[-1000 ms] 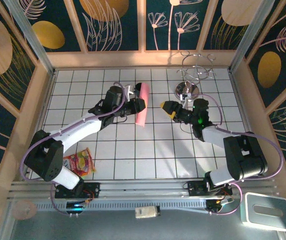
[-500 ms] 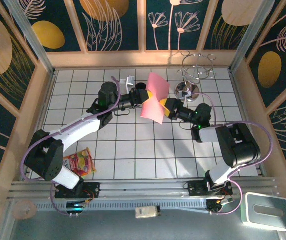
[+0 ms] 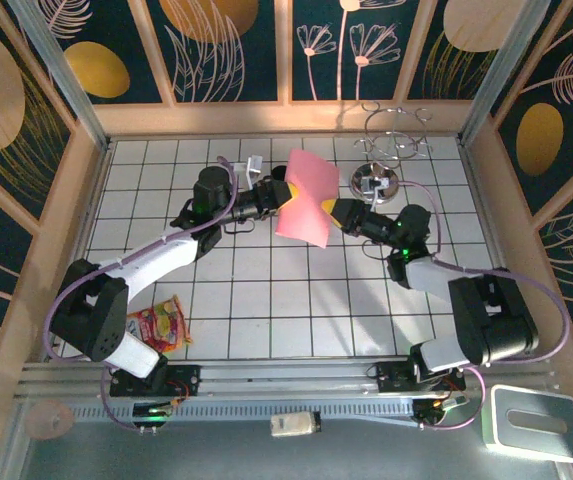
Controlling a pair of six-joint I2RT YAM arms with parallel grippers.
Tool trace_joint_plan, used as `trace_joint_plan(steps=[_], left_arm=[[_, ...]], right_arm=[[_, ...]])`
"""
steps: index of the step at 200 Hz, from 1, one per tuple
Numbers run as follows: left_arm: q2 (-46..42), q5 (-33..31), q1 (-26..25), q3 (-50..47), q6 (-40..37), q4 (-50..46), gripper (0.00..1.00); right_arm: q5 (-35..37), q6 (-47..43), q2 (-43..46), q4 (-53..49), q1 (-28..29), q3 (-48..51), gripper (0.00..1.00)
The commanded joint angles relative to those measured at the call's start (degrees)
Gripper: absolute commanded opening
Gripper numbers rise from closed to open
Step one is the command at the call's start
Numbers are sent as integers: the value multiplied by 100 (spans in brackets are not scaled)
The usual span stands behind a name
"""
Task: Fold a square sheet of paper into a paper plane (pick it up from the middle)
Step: First fold in half a square sheet of paper at the center of the table.
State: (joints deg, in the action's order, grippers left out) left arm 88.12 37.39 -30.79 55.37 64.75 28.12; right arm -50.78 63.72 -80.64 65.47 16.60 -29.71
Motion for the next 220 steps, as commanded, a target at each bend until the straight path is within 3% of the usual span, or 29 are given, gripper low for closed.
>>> trace_joint_plan(steps=[1, 51, 87, 105, 130, 163, 189, 220], left_arm=[[17, -54, 31, -97, -94, -89, 28], [22, -115, 38, -151, -94, -105, 28], [-9, -223, 41, -226, -191, -237, 31], [-37, -481, 45, -210, -460, -615, 39], [-124, -1300, 66, -18, -1223, -1766, 67], [-339, -2219, 166, 5, -1904, -2626, 92], [-562, -2382, 257, -118, -1974, -2482, 99], [-658, -2326, 301, -301, -1969, -2279, 99]], right_arm=[[195, -565, 284, -757, 21, -201, 52], [392, -489, 317, -978, 20, -223, 28], [704, -739, 453, -1828, 15, -405, 0], [886, -1053, 599, -2571, 5, -591, 0], [1055, -1570, 821, -3791, -100, -938, 0], [1577, -2511, 1210, -5944, -267, -1623, 0], [1914, -2964, 1169, -7143, -218, -2251, 0], [2207, -2967, 684, -7563, 253, -2716, 0]])
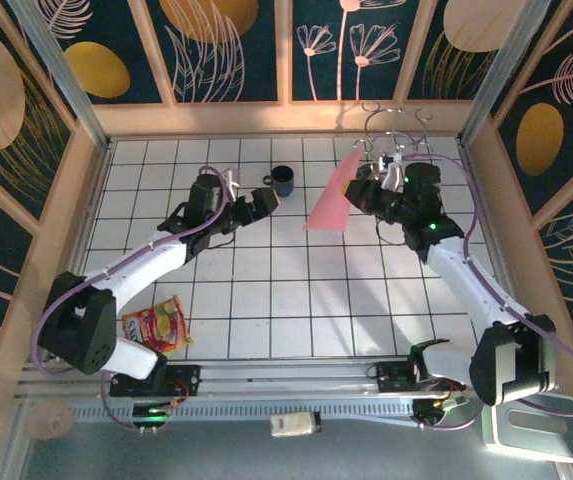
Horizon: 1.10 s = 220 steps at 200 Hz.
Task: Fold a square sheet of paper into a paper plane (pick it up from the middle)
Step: First fold in half a square sheet of paper at the center of the table.
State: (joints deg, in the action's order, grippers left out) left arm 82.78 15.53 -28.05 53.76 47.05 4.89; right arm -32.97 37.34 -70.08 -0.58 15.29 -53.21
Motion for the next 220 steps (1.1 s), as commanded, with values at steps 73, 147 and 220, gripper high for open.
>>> trace_joint_plan(steps=[73, 147, 220], left_arm=[[-203, 214, 37, -846, 210, 643, 98], [376, 732, 37, -1139, 379, 1006, 83], [960, 1039, 15, -1242, 406, 1235, 66]], right_arm=[[62, 687, -2230, 626, 1332, -357, 0], [81, 1249, -2752, 1804, 1363, 622, 0], [85, 1388, -3203, 1960, 1363, 749, 0]])
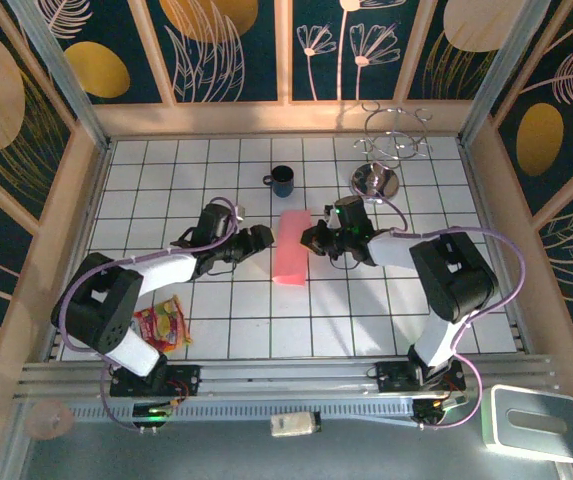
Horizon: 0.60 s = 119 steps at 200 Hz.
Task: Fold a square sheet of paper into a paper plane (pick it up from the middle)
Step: First fold in half a square sheet of paper at the center of the table.
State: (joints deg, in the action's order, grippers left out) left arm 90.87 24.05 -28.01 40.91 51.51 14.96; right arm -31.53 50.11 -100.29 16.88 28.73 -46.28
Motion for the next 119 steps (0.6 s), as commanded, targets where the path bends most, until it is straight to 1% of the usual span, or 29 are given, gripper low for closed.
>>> trace_joint_plan(steps=[1, 16, 39, 51, 54, 68, 91, 106, 119], left_arm=[[159, 187, 8, 46, -51, 218, 65], [306, 128, -33, 201, -187, 24, 62], [617, -84, -149, 609, -438, -538, 60], [698, -192, -221, 849, -558, -785, 60], [854, -217, -243, 897, -576, -837, 60], [1054, -302, -328, 1138, -680, -1050, 62], [1327, -429, -396, 1405, -768, -1320, 62], [1466, -452, -424, 1455, -837, -1446, 58], [1567, -458, -435, 1696, -887, -1548, 54]], right_arm=[[-62, 117, -192, 221, 19, 57, 0], [-89, 146, -290, 269, 23, 49, 0], [-139, 162, -385, 312, 23, 32, 0], [-143, 157, -417, 315, 18, 23, 0], [-143, 150, -422, 315, 18, 25, 0], [-159, 149, -460, 327, 19, 21, 0], [-203, 152, -515, 358, 19, 1, 0], [-211, 150, -548, 359, 25, -7, 0], [-237, 149, -569, 355, 10, -13, 0]])
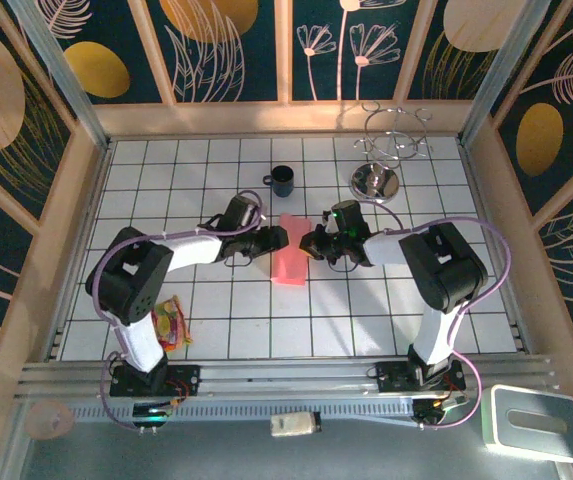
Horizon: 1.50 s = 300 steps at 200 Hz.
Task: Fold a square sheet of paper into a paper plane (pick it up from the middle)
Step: First fold in half a square sheet of paper at the center of the table, then hold the square sheet of paper at the center of the table.
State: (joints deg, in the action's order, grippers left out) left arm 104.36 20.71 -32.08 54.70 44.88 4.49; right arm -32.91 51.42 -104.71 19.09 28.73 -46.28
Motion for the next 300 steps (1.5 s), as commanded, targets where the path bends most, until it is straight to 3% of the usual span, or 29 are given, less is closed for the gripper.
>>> trace_joint_plan(steps=[1, 83, 136, 157, 204, 300], left_arm=[[222, -126, -32, 320, -234, -510, 53], [545, -379, -97, 520, -374, -909, 35], [794, -785, -180, 446, -453, -1038, 28], [858, -951, -240, 396, -448, -1056, 27], [1059, -1182, -339, 357, -463, -1122, 27], [1367, -1506, -418, 400, -1134, -1440, 30]], right_arm=[[-101, 18, -124, 132, 10, -17, 0], [-137, 48, -129, 158, -5, -1, 0], [303, -87, 427, -266, -94, 107, 31], [637, -176, 783, -485, -203, 248, 36], [1114, -369, 1250, -844, -418, 348, 37], [1067, -401, 1234, -802, -583, 385, 36]])
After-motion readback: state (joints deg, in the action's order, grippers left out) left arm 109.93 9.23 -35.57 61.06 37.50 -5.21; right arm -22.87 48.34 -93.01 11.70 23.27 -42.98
